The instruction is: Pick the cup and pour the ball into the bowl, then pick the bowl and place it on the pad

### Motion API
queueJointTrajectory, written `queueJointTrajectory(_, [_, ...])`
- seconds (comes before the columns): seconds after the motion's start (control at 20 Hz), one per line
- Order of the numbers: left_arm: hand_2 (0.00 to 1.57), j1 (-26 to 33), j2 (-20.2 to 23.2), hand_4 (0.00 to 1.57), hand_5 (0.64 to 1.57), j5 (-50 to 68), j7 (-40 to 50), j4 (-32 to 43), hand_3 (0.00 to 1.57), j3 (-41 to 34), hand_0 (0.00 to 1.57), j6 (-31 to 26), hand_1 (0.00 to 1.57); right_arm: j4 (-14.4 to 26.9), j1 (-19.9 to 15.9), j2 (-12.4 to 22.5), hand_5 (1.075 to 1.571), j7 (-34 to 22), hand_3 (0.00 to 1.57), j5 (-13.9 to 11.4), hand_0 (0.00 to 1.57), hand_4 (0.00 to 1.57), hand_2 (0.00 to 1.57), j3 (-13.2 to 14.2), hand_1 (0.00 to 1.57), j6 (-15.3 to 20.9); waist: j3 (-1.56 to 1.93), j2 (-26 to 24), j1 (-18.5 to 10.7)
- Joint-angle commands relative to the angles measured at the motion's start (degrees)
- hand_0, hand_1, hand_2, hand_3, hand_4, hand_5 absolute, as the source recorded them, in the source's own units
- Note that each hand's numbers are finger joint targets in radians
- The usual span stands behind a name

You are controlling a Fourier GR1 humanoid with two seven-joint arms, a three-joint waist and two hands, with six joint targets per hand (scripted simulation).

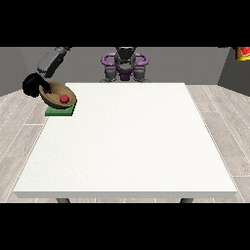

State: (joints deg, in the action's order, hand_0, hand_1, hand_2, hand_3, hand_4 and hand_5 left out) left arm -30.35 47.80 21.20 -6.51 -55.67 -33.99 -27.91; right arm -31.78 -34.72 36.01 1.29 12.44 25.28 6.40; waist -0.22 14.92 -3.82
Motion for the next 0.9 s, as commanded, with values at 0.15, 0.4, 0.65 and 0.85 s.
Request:
queueJointTrajectory(0.15, [0.00,-1.5,2.4,1.19,1.566,1.7,0.4,-0.2,0.00,-0.2,0.00,-1.3,0.00,1.5,-2.5,-0.1,1.529,3.0,0.91,-0.9,1.26,0.11,1.35,0.0,1.26,3.3,0.28,3.0,-2.1])
queueJointTrajectory(0.4, [0.00,-1.8,2.3,1.20,1.568,0.8,-0.4,0.0,0.00,0.1,0.00,0.0,0.00,1.2,-1.9,-1.7,1.442,2.2,0.00,-3.8,0.00,0.00,0.21,-4.5,0.00,0.1,0.25,3.3,-2.2])
queueJointTrajectory(0.65, [0.00,-3.2,-2.1,1.19,1.569,2.3,5.8,-5.5,0.00,3.9,0.00,2.6,0.00,3.3,-3.7,-0.2,1.407,-1.0,0.00,-6.0,0.00,0.00,0.00,-6.7,0.00,-1.3,0.30,-1.6,-2.3])
queueJointTrajectory(0.85, [0.00,0.8,-2.3,1.19,1.569,-1.0,5.6,-0.6,0.00,5.1,0.00,2.9,0.00,-0.3,-3.7,1.4,1.375,-8.8,0.00,-7.7,0.00,0.20,0.00,-9.9,0.00,-3.3,0.15,-10.7,1.1])
